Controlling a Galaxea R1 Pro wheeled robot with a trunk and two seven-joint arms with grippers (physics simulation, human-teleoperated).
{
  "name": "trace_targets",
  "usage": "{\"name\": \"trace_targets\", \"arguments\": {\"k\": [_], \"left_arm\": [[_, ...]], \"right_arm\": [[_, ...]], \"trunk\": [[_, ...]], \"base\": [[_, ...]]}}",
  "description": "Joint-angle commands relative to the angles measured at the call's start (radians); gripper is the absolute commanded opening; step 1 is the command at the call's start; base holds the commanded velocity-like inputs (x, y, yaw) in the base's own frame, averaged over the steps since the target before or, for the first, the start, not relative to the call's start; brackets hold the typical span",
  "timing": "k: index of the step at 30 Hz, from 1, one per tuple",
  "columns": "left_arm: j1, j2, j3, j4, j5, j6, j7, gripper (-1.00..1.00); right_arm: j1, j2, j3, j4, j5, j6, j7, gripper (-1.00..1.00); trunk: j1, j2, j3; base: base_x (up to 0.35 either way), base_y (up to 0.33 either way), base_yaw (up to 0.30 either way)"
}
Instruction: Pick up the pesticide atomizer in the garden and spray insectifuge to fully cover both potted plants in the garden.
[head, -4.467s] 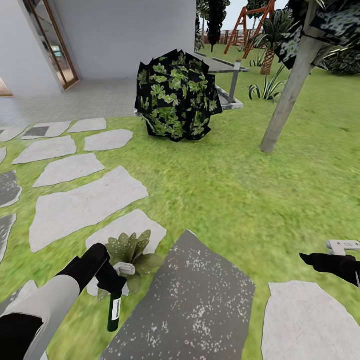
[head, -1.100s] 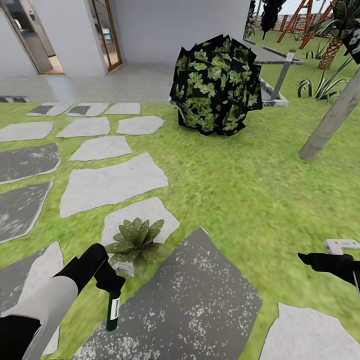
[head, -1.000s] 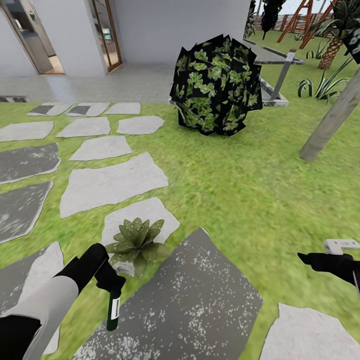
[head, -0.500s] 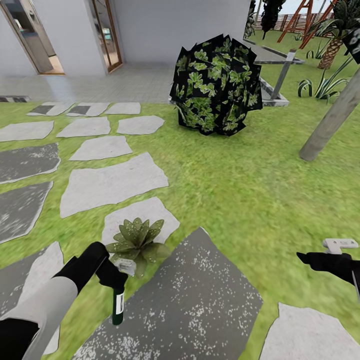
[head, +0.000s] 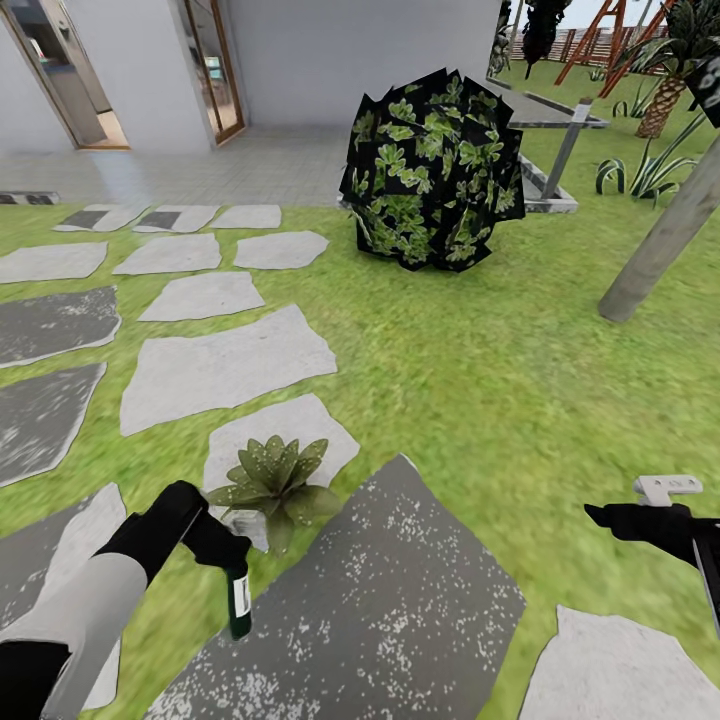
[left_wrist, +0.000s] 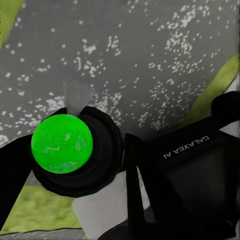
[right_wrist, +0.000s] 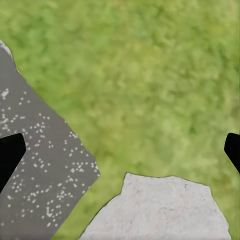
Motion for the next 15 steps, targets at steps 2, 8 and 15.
{"name": "trace_targets", "arguments": {"k": [2,8,15], "left_arm": [[0.000,0.000,0.013,-0.003,-0.010,0.000,-0.010,-1.00],[0.000,-0.004,0.030,-0.006,-0.010,-0.022,-0.009,-1.00],[0.000,-0.013,0.023,-0.007,-0.010,-0.031,-0.009,-1.00]], "right_arm": [[-0.001,0.000,-0.001,-0.001,0.010,0.003,0.010,1.00],[-0.001,0.000,0.000,-0.001,0.011,0.003,0.010,1.00],[-0.001,0.000,0.001,-0.001,0.011,0.003,0.010,1.00]], "trunk": [[0.000,0.000,-0.001],[0.000,0.000,-0.001],[0.000,0.000,-0.001]], "base": [[0.000,0.000,0.000],[0.000,0.000,0.000],[0.000,0.000,0.000]]}}
